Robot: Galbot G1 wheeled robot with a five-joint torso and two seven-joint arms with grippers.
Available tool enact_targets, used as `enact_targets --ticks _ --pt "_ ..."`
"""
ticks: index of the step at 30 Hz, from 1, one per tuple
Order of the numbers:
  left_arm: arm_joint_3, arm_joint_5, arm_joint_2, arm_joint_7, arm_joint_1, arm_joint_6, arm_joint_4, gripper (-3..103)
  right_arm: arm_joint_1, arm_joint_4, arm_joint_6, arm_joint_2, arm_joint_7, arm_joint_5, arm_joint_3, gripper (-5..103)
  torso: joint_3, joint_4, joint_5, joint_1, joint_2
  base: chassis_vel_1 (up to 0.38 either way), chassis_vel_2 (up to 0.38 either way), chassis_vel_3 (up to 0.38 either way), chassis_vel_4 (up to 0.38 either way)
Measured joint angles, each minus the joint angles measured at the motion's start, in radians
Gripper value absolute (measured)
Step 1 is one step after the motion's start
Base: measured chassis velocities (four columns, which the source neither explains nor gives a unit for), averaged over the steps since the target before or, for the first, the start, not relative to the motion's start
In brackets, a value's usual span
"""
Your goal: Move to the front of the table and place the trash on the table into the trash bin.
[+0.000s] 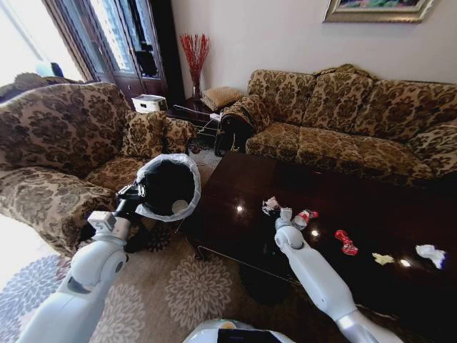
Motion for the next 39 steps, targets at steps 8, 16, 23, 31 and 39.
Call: enact_targets --ticks 8,16,23,31,39 --pt "-0.005 0.000 -0.001 0.003 0.002 0.000 0.000 4 0.018 -0.072 0.013 0.019 -0.024 0.000 -0.008 77 0.000 -0.0001 0.0000 0.000 0.000 0.000 0.000 0.000 0.000" --pt "-0.005 0.000 -0.001 0.004 -0.005 -0.001 0.004 4 0.014 -0.066 0.021 0.016 -0.020 -0.010 -0.010 49 0.000 -0.0001 -0.0001 0.000 0.000 0.000 0.000 0.000 0.000" --pt "-0.002 0.001 -0.007 0.005 -0.006 -0.002 0.006 4 -0.002 0.025 0.039 -0.009 0.016 -0.043 -0.012 30 0.000 0.0000 0.0003 0.000 0.000 0.000 0.000 0.000 0.000" --pt "0.018 0.024 -0.021 0.024 -0.004 -0.004 0.012 4 0.034 0.501 0.013 -0.196 0.008 -0.007 -0.099 11 0.000 -0.0002 -0.0002 0.000 0.000 0.000 0.000 0.000 0.000" --pt "0.045 0.050 -0.028 0.035 0.001 -0.003 0.012 4 0.294 0.814 -0.011 -0.378 -0.135 0.322 -0.303 10 0.000 0.0000 -0.0002 0.000 0.000 0.000 0.000 0.000 0.000"
